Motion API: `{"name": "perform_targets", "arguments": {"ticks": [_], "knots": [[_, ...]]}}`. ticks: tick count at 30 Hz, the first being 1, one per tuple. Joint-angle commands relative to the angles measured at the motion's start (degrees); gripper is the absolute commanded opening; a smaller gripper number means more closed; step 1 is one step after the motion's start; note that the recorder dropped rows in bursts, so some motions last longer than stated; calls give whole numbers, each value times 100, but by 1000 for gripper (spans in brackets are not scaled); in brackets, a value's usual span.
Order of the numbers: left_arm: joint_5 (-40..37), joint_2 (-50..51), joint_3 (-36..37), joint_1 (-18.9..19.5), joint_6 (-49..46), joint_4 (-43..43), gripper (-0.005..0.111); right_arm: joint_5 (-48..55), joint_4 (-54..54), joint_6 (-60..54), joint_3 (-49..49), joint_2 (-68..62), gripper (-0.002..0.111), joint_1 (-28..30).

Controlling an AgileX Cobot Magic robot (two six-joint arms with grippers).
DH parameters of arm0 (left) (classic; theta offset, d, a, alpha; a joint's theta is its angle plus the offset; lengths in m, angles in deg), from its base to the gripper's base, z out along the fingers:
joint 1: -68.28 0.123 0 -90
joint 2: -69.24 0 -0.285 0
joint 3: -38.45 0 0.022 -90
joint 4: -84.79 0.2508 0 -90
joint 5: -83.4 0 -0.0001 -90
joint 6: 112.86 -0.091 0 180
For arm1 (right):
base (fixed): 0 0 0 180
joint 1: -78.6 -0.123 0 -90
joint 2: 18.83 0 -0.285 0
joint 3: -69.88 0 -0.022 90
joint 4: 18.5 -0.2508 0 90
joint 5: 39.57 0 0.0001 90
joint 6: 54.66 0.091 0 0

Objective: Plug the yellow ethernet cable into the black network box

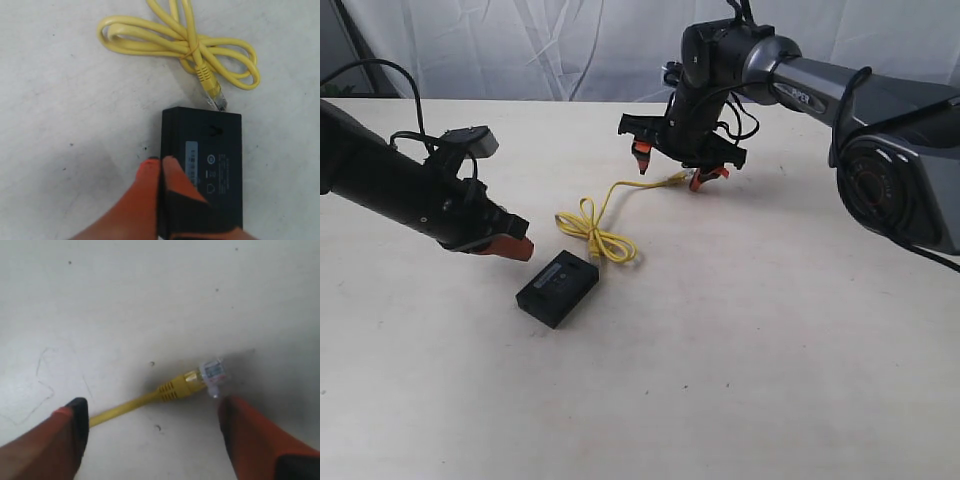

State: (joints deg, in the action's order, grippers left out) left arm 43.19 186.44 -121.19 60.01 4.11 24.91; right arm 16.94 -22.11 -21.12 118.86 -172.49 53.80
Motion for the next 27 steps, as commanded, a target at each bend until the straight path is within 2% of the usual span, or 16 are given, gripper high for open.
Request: {"name": "perform_targets", "arguments": {"ticks": [1,15,17,19,21,23,24,27], "knots": [[-26,20,-43,-46,-11,-88,0,-188,53,-3,42,-64,71,12],[-26,20,-43,-46,-11,-88,0,-500,191,1,42,-321,62,12],[-26,20,-43,-46,-11,-88,0,-603,215,1,42,-321,55,12],[-26,20,-43,-46,-11,-88,0,-654,215,1,42,-321,43,12],[-26,20,-43,-46,-11,-88,0,-654,215,1,42,-321,26,12],[-26,20,-43,-46,-11,-88,0,-654,227,1,42,-300,3,12],[-26,20,-43,-46,-11,-79,0,-673,227,12,42,-300,0,12],[-26,20,-43,-46,-11,-54,0,-769,227,70,42,-265,-1,12]]}}
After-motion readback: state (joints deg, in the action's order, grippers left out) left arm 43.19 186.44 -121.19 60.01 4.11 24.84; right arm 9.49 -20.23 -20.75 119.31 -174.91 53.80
